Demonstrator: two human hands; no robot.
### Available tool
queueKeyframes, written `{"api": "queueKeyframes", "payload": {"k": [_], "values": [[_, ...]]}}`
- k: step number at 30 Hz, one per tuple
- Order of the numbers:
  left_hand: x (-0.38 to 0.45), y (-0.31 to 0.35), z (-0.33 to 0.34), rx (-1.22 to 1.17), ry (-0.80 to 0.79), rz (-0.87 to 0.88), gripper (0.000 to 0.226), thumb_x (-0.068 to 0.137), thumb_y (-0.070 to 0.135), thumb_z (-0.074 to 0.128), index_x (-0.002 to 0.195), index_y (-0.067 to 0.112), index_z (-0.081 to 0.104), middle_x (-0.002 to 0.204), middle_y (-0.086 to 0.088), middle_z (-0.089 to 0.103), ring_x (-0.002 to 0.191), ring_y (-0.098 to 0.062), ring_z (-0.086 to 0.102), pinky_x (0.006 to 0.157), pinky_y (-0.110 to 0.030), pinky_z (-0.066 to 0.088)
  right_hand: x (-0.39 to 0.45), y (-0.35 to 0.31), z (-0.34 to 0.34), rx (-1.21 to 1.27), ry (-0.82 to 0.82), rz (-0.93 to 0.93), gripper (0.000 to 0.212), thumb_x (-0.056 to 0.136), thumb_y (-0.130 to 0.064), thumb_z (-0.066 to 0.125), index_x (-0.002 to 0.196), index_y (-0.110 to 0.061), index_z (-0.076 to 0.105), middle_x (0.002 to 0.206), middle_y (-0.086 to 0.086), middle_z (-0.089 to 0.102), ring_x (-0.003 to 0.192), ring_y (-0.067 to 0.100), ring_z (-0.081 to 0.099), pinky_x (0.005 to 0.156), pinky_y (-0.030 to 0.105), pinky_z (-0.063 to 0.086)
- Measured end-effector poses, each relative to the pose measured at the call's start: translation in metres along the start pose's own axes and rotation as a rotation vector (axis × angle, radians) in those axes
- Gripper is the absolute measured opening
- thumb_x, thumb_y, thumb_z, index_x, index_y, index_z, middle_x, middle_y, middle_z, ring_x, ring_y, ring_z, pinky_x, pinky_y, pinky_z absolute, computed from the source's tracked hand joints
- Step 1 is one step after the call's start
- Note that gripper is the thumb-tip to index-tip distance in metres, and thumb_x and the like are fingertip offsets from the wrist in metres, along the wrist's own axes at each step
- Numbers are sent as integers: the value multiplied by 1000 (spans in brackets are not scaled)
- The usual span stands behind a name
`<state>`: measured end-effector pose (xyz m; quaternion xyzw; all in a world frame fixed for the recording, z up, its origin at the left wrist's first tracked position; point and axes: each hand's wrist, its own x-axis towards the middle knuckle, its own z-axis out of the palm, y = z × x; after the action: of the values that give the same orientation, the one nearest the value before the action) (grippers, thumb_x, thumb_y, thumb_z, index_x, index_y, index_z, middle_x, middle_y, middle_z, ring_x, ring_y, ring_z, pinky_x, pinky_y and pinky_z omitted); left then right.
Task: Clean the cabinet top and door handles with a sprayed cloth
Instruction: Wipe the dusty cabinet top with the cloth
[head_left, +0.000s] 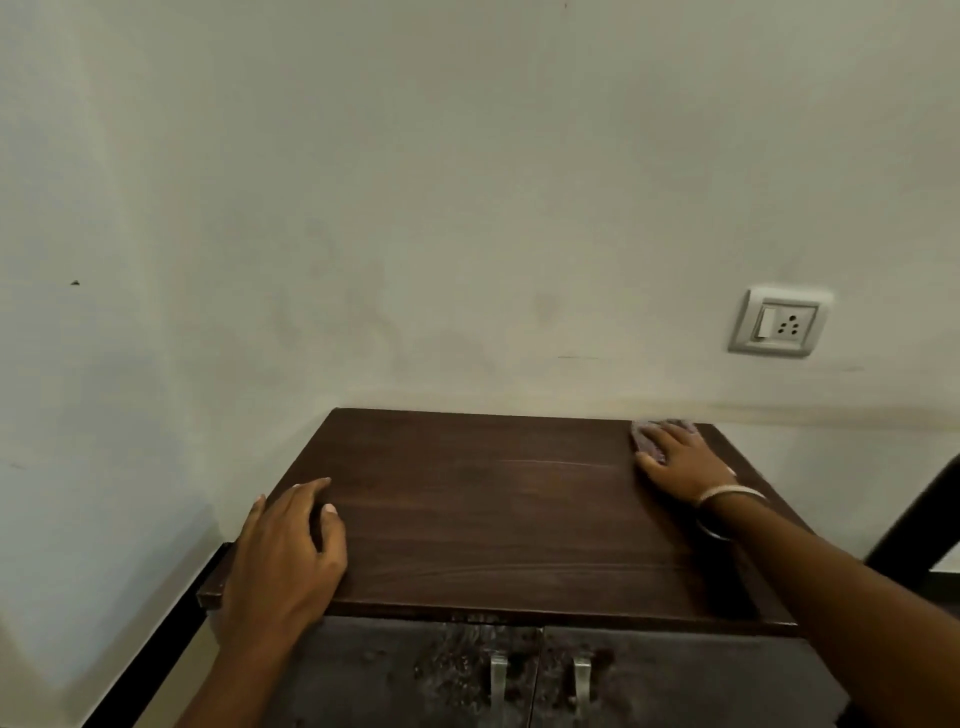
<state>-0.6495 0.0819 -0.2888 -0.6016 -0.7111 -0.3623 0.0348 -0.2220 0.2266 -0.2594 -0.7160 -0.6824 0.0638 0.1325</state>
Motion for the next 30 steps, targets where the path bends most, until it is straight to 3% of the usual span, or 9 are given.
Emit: {"api": "queueKeyframes", "payload": {"k": [4,9,23,27,30], "values": [[-1,2,-2,11,-11,-1,50,87,36,34,125,13,57,126,-8,62,120,-25,55,117,-41,25,-33,34,-11,-51,22,108,59,96,-47,41,150,-29,29,161,4,21,149,24,15,122,37,10],[-2,6,-6,8,-5,5,53,87,35,35,129,10,54,130,-9,59,125,-24,51,118,-41,24,-64,-3,-5,-54,18,170,60,95,-50,36,151,-32,25,162,3,17,148,28,14,121,41,9],[-5,3,-15,-98,-48,-5,54,85,30,34,131,7,53,134,-13,57,129,-27,48,116,-39,25,-151,-269,64,112,-11,-415,56,94,-46,41,147,-27,37,158,3,27,146,27,20,121,40,9],[-11,-11,-27,-166,-88,-100,43,95,22,39,133,7,49,134,-16,54,122,-31,52,105,-44,42,-170,-300,78,181,-56,-482,54,94,-49,39,146,-30,38,158,2,29,145,31,20,121,48,13],[-20,-10,-29,-128,-121,-98,37,93,12,49,130,6,51,129,-18,56,116,-32,55,99,-44,45,-170,-288,72,182,-88,-512,54,94,-47,42,146,-32,38,158,1,28,146,30,19,120,48,14]]}}
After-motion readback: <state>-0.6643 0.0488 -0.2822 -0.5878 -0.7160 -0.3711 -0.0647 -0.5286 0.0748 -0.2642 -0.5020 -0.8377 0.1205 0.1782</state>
